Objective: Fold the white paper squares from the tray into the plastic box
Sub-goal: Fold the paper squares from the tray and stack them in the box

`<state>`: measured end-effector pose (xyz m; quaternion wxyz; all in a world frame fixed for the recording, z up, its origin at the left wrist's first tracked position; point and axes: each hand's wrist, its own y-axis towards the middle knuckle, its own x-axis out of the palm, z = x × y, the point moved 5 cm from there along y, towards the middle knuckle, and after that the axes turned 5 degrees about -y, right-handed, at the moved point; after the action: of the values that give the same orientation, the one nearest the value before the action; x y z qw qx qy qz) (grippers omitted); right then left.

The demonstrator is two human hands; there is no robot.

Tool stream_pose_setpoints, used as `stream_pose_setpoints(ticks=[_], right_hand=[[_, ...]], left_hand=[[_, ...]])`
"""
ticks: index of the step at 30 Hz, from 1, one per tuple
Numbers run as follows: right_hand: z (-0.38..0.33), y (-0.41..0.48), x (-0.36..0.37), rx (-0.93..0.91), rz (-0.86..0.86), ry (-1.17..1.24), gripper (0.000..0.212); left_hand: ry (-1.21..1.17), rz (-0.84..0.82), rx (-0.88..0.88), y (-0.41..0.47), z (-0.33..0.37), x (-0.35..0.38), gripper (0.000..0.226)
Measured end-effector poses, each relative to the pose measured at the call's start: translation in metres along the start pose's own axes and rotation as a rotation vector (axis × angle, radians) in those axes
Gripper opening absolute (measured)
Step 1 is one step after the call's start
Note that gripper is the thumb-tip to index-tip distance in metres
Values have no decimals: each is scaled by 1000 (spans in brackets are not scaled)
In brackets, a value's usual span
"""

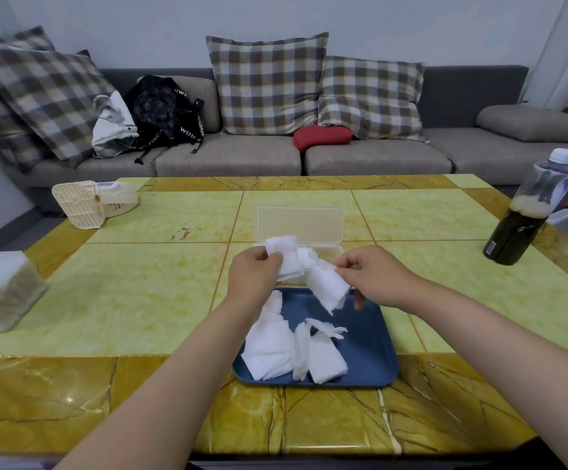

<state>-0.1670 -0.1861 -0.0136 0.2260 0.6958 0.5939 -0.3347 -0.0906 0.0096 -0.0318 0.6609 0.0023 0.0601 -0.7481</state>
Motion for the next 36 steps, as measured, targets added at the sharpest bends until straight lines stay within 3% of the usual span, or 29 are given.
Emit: stream_pose_setpoints(ticks=[2, 5, 8, 15, 20, 23, 29, 36], right_hand=[[0, -1, 6, 20, -22, -15, 18], [1, -1, 12, 85, -61, 67, 14], [4, 0, 13, 192, -85, 252, 14], [8, 1, 7, 338, 41, 320, 10], [-13, 4, -1, 232, 95, 653, 8], [-22, 5, 7, 168, 23, 716, 12], [-28, 5, 17, 135, 72, 493, 6], [-31, 8, 14, 131, 171, 443, 7]], left_hand=[[-119, -23, -24, -1, 4, 4, 23], [-366, -259, -164, -6, 6, 19, 21], [-111, -421, -177, -12, 2, 24, 24], [147, -275, -122, -4, -5, 13, 16], [-23, -89, -78, 9, -2, 1, 9], [-135, -158, -155, 5, -3, 5, 14], [-345, -364, -246, -5, 5, 18, 27], [-308, -402, -256, -8, 7, 15, 30]])
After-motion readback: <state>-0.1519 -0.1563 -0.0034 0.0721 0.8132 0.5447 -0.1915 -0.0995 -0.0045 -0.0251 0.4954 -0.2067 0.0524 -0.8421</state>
